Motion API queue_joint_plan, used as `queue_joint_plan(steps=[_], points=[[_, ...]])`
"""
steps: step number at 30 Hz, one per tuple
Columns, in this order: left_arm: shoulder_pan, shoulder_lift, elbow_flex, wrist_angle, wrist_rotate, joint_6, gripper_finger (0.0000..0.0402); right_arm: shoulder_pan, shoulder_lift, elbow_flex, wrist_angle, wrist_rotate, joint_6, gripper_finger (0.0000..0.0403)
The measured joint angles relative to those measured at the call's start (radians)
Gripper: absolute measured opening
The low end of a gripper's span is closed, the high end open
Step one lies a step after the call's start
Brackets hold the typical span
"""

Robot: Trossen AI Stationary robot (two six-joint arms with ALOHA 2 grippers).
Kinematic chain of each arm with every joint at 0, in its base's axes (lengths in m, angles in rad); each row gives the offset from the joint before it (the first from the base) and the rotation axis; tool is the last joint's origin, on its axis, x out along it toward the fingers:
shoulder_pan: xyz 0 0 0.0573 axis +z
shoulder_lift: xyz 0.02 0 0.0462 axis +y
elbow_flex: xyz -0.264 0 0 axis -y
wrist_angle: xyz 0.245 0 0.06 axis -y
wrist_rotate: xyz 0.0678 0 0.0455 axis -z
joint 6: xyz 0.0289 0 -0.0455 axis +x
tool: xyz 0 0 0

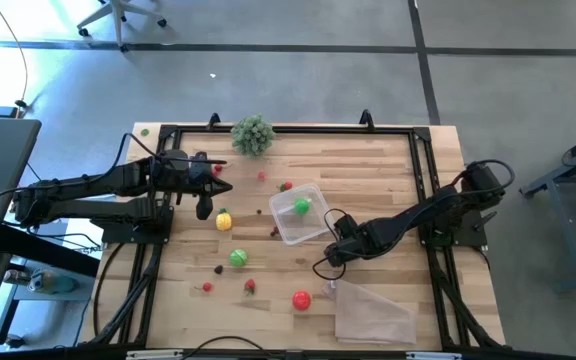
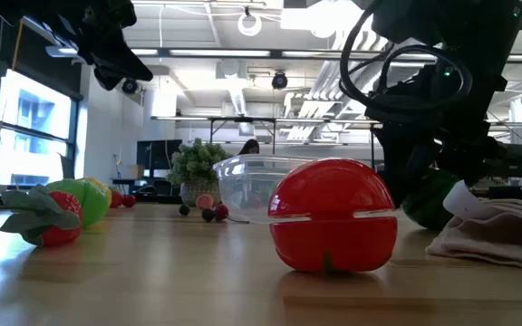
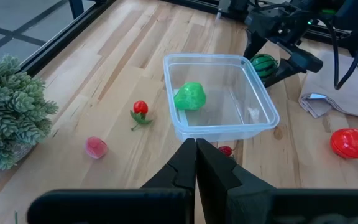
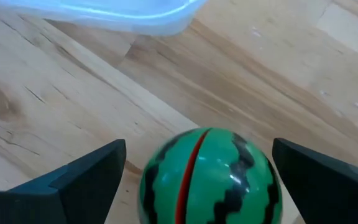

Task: Pick and placing Produce into tupperware
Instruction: Put the green watermelon into the transparent bin

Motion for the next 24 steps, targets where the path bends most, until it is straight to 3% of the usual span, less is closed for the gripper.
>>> queue_joint_plan(steps=[24], points=[[0.000, 0.000, 0.000, 0.000, 0.000, 0.000, 0.0001, 0.003, 0.001, 0.000, -0.040, -0.097, 0.062, 0.0394]])
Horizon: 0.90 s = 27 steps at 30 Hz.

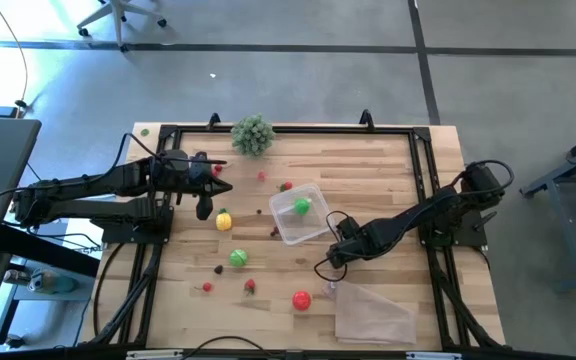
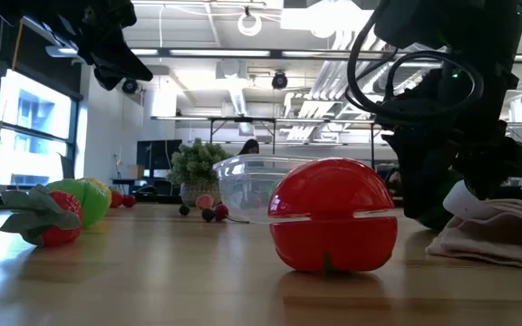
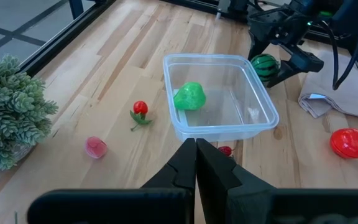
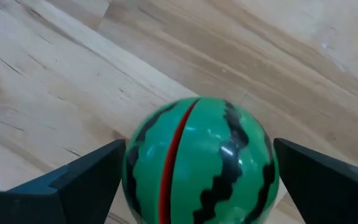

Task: Pick and placing Produce into tupperware
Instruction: Put the green watermelon into the transparent bin

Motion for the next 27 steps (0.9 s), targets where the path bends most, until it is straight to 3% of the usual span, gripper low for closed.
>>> queue_joint_plan(steps=[27], points=[[0.000, 0.000, 0.000, 0.000, 0.000, 0.000, 0.0001, -0.018, -0.001, 0.001, 0.036, 0.062, -0.082, 0.0319]])
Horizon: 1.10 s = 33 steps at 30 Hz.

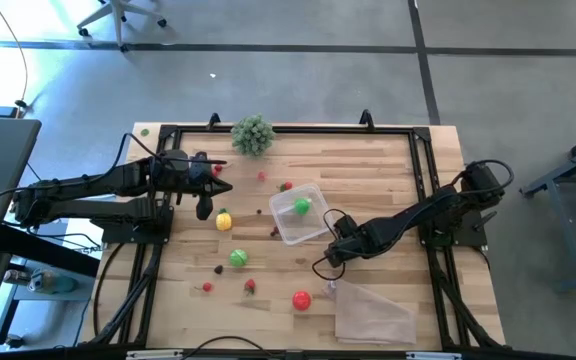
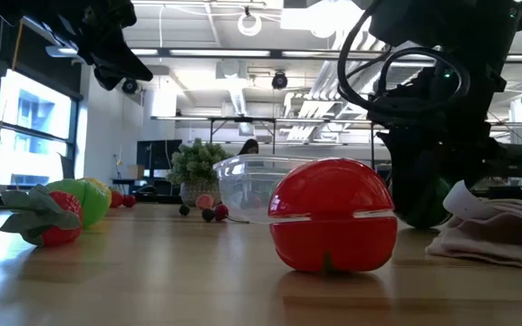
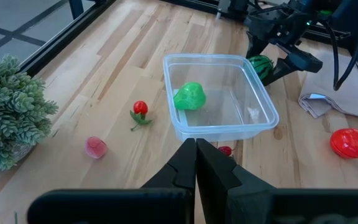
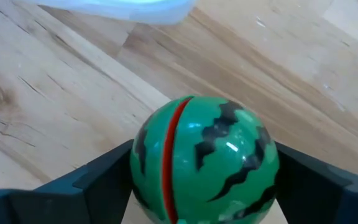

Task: Pick and placing Produce into tupperware
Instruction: Put the green watermelon into the transparent bin

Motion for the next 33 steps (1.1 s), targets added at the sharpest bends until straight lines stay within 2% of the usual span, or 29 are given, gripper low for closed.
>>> queue_joint_plan(steps=[17, 33], points=[[0.000, 0.000, 0.000, 0.000, 0.000, 0.000, 0.0001, -0.005, 0.000, 0.001, 0.006, 0.001, -0.006, 0.0287], [0.000, 0.000, 0.000, 0.000, 0.000, 0.000, 0.0001, 0.010, -0.001, 0.001, 0.019, 0.005, -0.004, 0.0285]])
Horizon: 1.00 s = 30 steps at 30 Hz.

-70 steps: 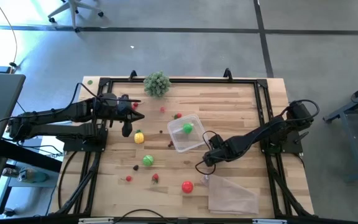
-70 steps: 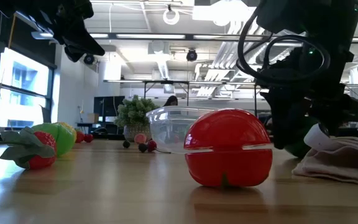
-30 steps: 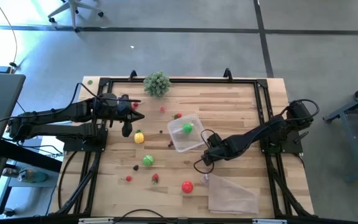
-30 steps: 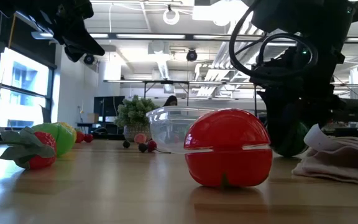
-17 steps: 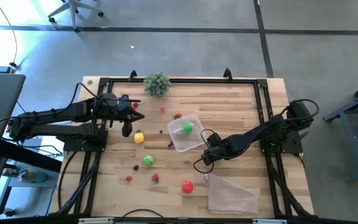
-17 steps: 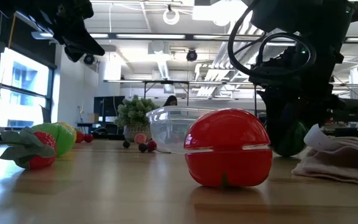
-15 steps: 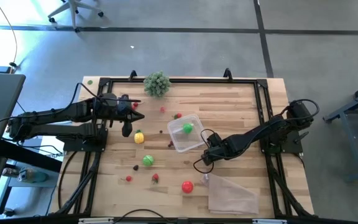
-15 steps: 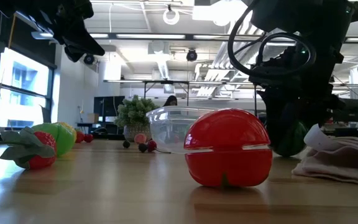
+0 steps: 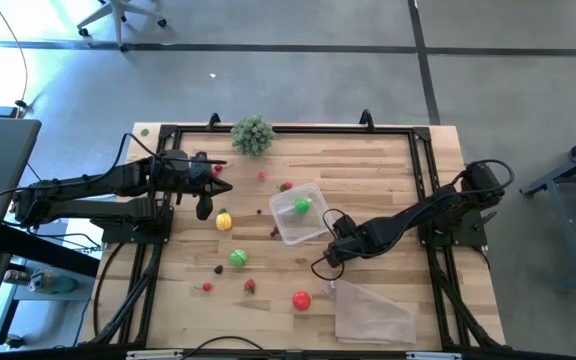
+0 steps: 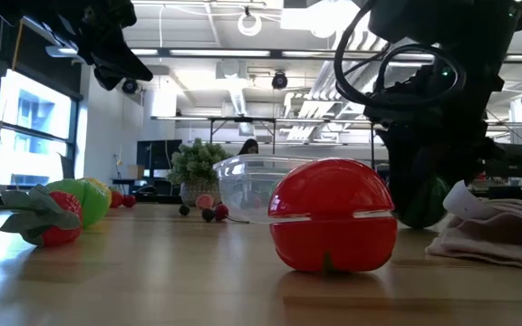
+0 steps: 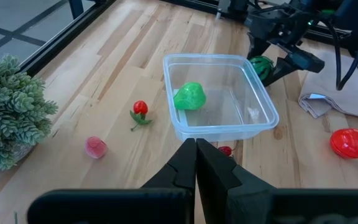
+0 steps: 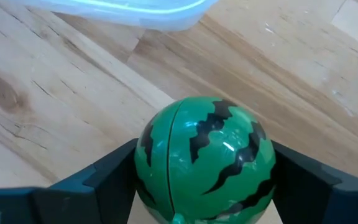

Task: Pick and placing Produce into tupperware
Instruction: Put the green watermelon into the transparent bin

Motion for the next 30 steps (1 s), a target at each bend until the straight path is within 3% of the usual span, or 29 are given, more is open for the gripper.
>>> queue_joint_plan(steps=[8, 18, 25, 30], points=[[0.000, 0.000, 0.000, 0.000, 0.000, 0.000, 0.0001, 0.017, -0.038, 0.043, -0.038, 0.027, -0.007, 0.0284], [0.000, 0.000, 0.000, 0.000, 0.000, 0.000, 0.0001, 0.044, -0.047, 0.271, -0.200, 0.194, -0.176, 0.0284], [0.000, 0.000, 0.000, 0.000, 0.000, 0.000, 0.0001, -0.042, -0.045, 0.398, -0.208, 0.277, -0.413, 0.0284], [0.000, 0.000, 0.000, 0.000, 0.000, 0.000, 0.0001, -0.165, -0.011, 0.425, -0.143, 0.217, -0.570, 0.0284]])
